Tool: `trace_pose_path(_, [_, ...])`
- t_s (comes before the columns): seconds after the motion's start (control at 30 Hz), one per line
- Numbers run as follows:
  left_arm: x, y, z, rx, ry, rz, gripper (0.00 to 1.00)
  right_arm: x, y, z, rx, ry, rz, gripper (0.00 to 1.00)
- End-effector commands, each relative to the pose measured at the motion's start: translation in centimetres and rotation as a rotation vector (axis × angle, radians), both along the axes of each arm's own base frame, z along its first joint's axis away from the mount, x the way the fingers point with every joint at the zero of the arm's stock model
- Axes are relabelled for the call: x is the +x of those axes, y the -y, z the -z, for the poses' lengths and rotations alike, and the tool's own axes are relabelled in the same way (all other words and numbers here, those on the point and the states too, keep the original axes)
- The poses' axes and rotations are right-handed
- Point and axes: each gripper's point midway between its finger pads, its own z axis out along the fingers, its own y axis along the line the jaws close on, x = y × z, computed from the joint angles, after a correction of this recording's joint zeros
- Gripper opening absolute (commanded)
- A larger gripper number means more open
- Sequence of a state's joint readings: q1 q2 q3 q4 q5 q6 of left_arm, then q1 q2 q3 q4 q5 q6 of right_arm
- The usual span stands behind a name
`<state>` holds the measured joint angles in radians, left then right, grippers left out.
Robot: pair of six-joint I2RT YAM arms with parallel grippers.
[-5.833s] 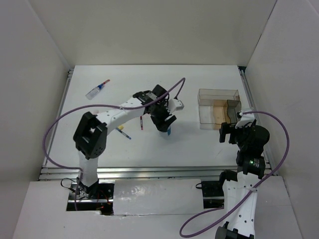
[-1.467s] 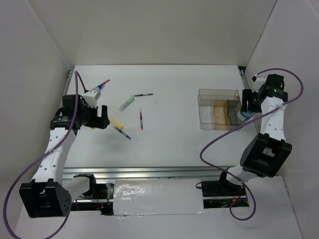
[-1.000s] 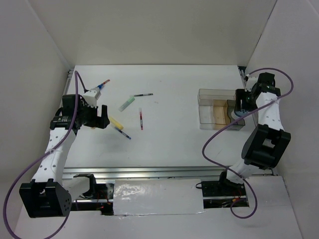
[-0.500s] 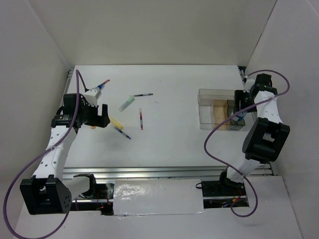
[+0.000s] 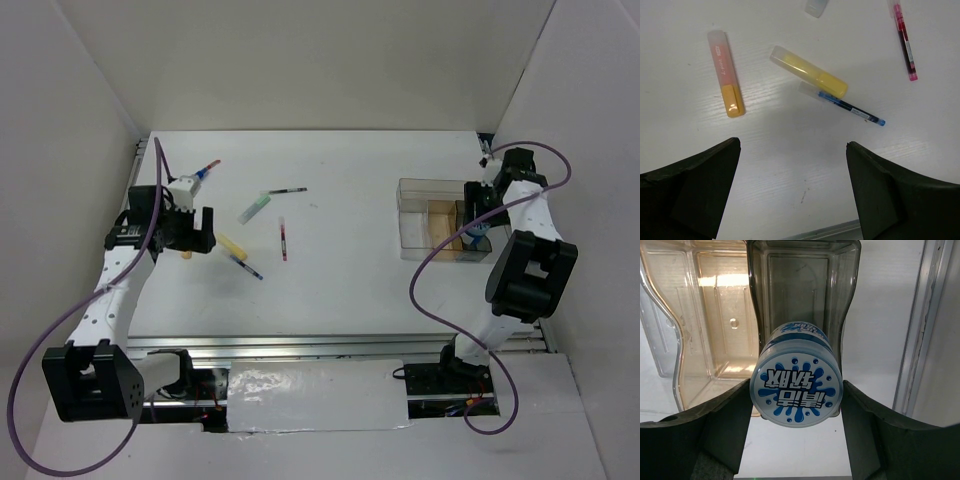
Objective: Sort the stationery into containers
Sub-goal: Place the stationery in the storage box, then pick up the pen from the center of the board.
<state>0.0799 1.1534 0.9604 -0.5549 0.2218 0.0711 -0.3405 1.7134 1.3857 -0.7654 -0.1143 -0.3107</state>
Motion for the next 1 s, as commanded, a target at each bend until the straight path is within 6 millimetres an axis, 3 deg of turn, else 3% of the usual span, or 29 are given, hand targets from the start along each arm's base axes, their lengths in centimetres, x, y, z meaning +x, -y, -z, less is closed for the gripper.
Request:
trace_pose_path(0.0, [2.1, -1.3, -2.7, 0.023, 0.074, -0.053, 0.99, 1.1, 0.3, -0.4, -0.024, 0.036, 0.015, 0.68])
trace_pose_path(0.1, [2.8, -1.8, -2.6, 0.021, 0.056, -0.069, 0.99, 0.7, 0.1, 0.3, -0.017, 0.021, 0.013, 0.79])
trace_pose_path(0.3, [4.0, -2.2, -1.7, 0.001, 0.021, -0.064, 0.99, 0.0, -0.4, 0.6, -0.006, 0.011, 0.012, 0.89])
trace_pose_path(0.4, [4.2, -0.9, -1.3, -0.028, 0.011, 0.036, 0.94, -0.1, -1.2, -0.7, 0.014, 0.028, 0.002, 0.90])
trace_pose_path(0.47, [3.8, 0.2, -0.7, -0.024, 0.011, 0.171, 0.89, 0.1, -1.8, -2.7, 0.024, 0.072, -0.012, 0.90])
trace_pose_path(0.5, [3.0, 1.8, -0.6, -0.076, 0.011, 0.269, 0.84, 0.0, -2.6, -3.3, 0.037, 0.077, -0.029, 0.89])
trace_pose_path(0.53, [2.6, 2.4, 0.1, -0.057, 0.016, 0.364, 0.81, 0.1, -3.5, -4.7, 0.055, 0.114, -0.055, 0.89])
trace_pose_path(0.67, [1.2, 4.9, 1.4, -0.037, 0.025, 0.634, 0.70, -0.7, -7.4, -7.3, 0.119, 0.150, -0.150, 0.87])
trace_pose_path(0.8, [0.5, 7.5, 2.6, 0.066, 0.024, 0.908, 0.63, -1.9, -12.0, -8.3, 0.184, 0.171, -0.256, 0.86])
trace_pose_path(0.97, [-0.1, 8.9, 4.9, 0.200, -0.009, 1.102, 0.56, -3.4, -14.9, -8.5, 0.251, 0.166, -0.297, 0.84])
